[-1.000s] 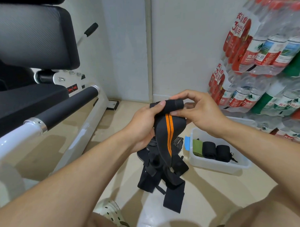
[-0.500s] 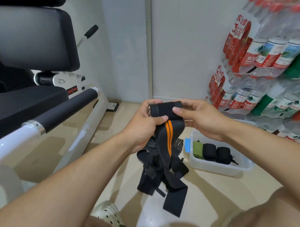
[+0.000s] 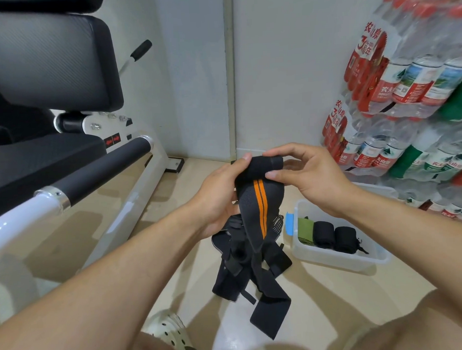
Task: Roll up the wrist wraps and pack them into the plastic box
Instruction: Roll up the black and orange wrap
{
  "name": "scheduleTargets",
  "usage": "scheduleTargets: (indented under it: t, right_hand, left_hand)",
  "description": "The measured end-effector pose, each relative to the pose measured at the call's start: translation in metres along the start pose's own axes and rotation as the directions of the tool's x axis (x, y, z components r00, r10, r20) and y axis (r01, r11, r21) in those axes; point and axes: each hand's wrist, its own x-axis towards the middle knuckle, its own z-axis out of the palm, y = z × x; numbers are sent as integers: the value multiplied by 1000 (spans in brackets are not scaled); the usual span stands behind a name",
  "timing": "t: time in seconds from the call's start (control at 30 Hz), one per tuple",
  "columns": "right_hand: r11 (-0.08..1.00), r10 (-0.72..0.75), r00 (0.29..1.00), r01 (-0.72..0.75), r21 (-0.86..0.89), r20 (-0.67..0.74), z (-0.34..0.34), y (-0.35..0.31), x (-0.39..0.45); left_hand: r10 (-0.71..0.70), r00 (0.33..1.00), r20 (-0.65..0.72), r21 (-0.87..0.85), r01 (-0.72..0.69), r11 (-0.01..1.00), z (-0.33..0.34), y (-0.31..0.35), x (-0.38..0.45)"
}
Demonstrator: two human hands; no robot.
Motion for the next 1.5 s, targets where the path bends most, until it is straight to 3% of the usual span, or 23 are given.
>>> scheduleTargets:
  t: [0.27, 0.53, 0.67, 0.87, 1.17, 1.37, 1.5]
  right_hand:
    - [1000, 17, 998, -16, -15, 63, -9, -1, -1]
    - [986, 139, 983, -149, 75, 122, -5, 0, -3]
    - [989, 145, 985, -142, -41, 94, 5, -3, -6]
    - [933, 123, 988, -83, -349, 94, 12, -5, -10]
    - [996, -66, 993, 72, -57, 101, 6, -7, -7]
    - [994, -104, 989, 108, -33, 104, 12, -7, -7]
    - [996, -80, 991, 83, -27, 104, 12, -5, -5]
  left_hand:
    - [109, 994, 19, -113, -106, 988, -1, 2, 2]
    - [209, 977, 30, -12, -209, 978, -2, 1, 2]
    - [199, 979, 46, 23, -200, 980, -1, -3, 1]
    - [153, 986, 60, -7, -153, 988, 2, -9, -2]
    - [113, 994, 14, -64, -112, 992, 2, 1, 1]
    - [59, 997, 43, 77, -62, 995, 2, 6, -1]
    - [23, 998, 58, 75, -27, 997, 0, 6, -3]
